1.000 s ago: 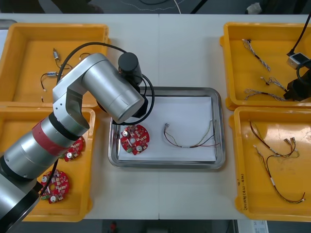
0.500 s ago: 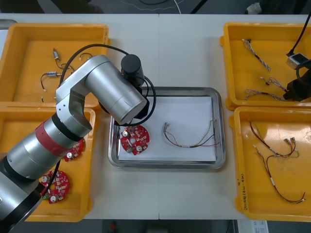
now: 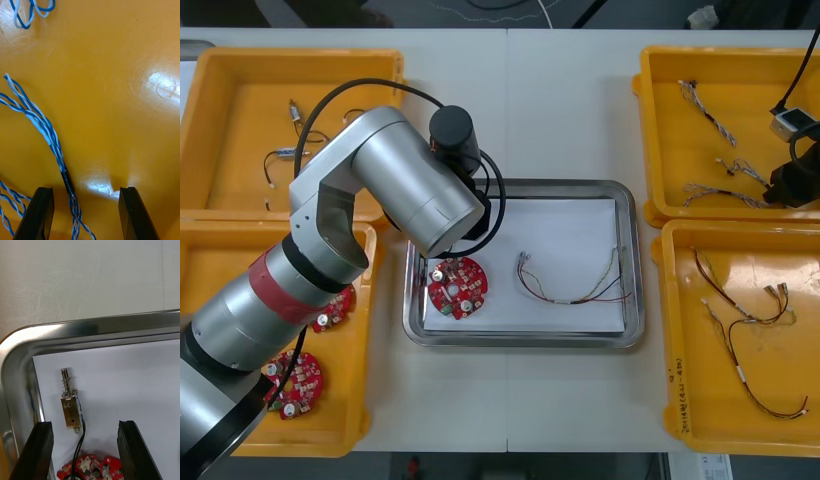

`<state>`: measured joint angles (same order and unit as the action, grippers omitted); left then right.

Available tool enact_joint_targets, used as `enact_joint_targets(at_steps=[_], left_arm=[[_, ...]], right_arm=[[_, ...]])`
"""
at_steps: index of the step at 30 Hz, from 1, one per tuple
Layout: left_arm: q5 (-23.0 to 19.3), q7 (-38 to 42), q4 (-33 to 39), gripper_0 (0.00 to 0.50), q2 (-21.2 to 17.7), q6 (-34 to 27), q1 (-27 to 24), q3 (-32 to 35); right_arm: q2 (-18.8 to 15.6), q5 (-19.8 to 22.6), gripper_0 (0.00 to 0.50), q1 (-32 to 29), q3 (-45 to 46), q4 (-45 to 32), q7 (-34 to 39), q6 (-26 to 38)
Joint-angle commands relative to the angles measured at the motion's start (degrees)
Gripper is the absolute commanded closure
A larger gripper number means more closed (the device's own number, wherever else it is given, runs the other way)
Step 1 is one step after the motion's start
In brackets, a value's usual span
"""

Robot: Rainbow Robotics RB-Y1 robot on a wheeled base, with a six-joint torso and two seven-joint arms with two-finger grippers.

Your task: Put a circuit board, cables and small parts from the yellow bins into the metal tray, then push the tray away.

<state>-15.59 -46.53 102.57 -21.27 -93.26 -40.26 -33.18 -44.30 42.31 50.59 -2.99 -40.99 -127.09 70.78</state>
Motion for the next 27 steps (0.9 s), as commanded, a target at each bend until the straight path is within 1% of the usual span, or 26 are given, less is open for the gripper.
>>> enact_joint_targets(at_steps=[1,3,4,7,10,11,13,17,19,20,21,22,24,27], left_arm=[[-2.0,2.1,7.0,0.0,0.4,-4.4,0.4,4.7],[-3.7,1.4,9.3,0.0,-0.3,-6.5,0.4,7.3],[-4.2,1.3,9.8,0.0,-0.6,-6.8,0.4,8.0],[-7.3,-0.8,11.8,0.0,-2.5,-8.3,0.4,11.2],[-12.4,-4.3,13.0,0.0,-6.0,-9.4,0.4,15.5],[-13.2,-4.8,13.1,0.0,-6.8,-9.4,0.4,16.3],[-17.0,-7.3,13.2,0.0,-9.8,-9.4,0.4,19.1],[-21.8,-11.6,12.7,0.0,-13.4,-9.4,0.4,23.1],[-24.2,-15.1,11.3,0.0,-15.3,-9.4,0.4,25.5],[-24.7,-16.0,10.9,0.0,-15.6,-9.4,0.3,26.1],[-25.5,-18.1,10.0,0.0,-16.3,-9.4,0.2,27.1],[-26.0,-19.9,9.0,0.0,-16.8,-9.4,-0.1,27.8],[-26.1,-22.7,7.4,0.0,-17.4,-9.4,-0.7,28.4],[-26.0,-26.4,4.0,0.0,-18.5,-9.1,-2.4,28.7]], right_arm=[[0.5,0.1,0.0,-0.3,-0.3,-0.2,-1.0,-0.6],[0.5,0.1,0.0,-0.6,-0.3,-0.2,-1.0,-1.0],[0.5,0.1,0.0,-0.7,-0.3,-0.2,-1.0,-1.1],[0.6,0.1,0.0,-0.9,-0.3,-0.3,-1.0,-1.5],[0.8,0.1,0.0,-1.1,-0.3,-0.2,-1.0,-1.8],[0.8,0.1,0.0,-1.1,-0.3,-0.2,-1.0,-1.8],[1.1,0.1,0.0,-1.3,-0.3,-0.3,-0.8,-1.9],[1.1,0.1,0.0,-1.3,-0.3,-0.2,-1.0,-1.9],[1.1,0.1,0.227,-1.5,-0.3,-0.3,-1.0,-1.9],[1.1,0.2,0.289,-1.5,-0.3,-0.3,-1.0,-1.9],[1.1,0.6,0.41,-1.5,-0.3,-0.2,-0.8,-1.9],[1.1,0.6,0.465,-1.5,-0.3,-0.2,-0.9,-1.9],[1.1,0.7,0.5,-1.5,-0.3,-0.3,-0.9,-1.9],[1.1,0.8,0.5,-1.5,-0.3,-0.3,-0.9,-1.9]])
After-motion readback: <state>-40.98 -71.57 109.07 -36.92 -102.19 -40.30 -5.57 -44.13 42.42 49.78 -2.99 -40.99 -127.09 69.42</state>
